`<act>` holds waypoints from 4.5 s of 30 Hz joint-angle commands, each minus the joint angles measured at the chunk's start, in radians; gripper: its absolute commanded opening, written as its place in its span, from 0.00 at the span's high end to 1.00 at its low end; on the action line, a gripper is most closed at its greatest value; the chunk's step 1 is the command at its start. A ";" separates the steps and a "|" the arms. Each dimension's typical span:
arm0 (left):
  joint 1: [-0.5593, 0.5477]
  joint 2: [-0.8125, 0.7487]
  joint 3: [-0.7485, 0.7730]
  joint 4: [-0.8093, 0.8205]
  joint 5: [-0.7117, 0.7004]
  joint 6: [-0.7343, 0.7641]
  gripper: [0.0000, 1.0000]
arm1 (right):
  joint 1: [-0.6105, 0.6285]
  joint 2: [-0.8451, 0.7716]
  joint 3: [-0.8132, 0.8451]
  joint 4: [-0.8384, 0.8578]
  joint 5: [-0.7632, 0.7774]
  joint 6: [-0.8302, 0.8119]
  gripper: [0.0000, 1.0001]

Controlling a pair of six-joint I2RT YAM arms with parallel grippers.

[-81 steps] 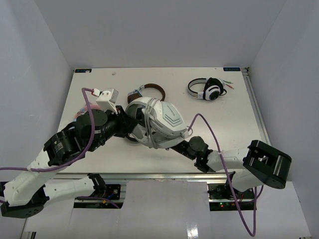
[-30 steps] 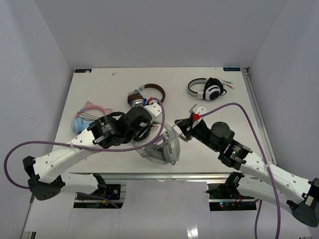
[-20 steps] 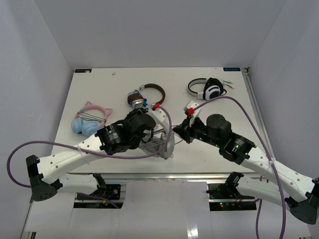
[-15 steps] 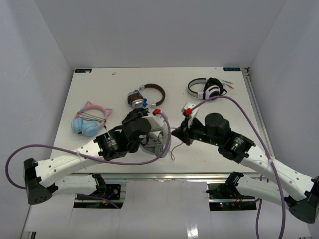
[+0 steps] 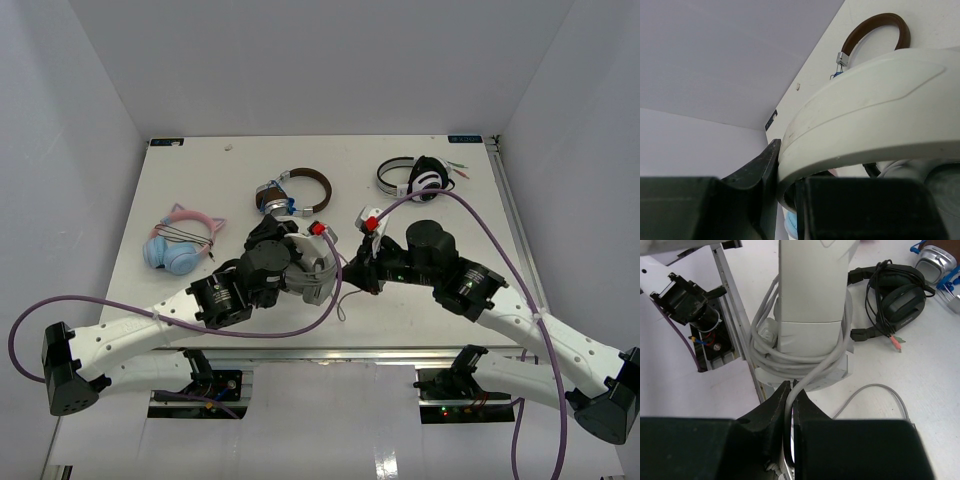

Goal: Wrap the headphones

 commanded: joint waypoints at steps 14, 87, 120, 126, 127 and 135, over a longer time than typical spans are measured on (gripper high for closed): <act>0.018 0.018 0.145 -0.196 -0.085 -0.359 1.00 | 0.006 0.013 -0.043 0.281 -0.210 0.126 0.86; 0.069 0.118 0.483 -0.726 0.162 -1.279 1.00 | 0.022 -0.134 -0.213 0.335 0.053 0.233 0.77; 0.076 -0.058 0.327 -0.475 0.200 -1.382 1.00 | 0.419 0.057 -0.162 0.544 0.611 0.187 0.92; 0.077 -0.062 0.313 -0.459 0.178 -1.387 1.00 | 0.508 0.099 -0.126 0.539 0.775 0.151 0.92; 0.078 -0.062 0.311 -0.459 0.172 -1.388 1.00 | 0.524 0.107 -0.116 0.536 0.802 0.145 0.92; 0.078 -0.091 0.279 -0.403 0.193 -1.353 1.00 | 0.577 0.175 -0.075 0.529 0.915 0.129 0.92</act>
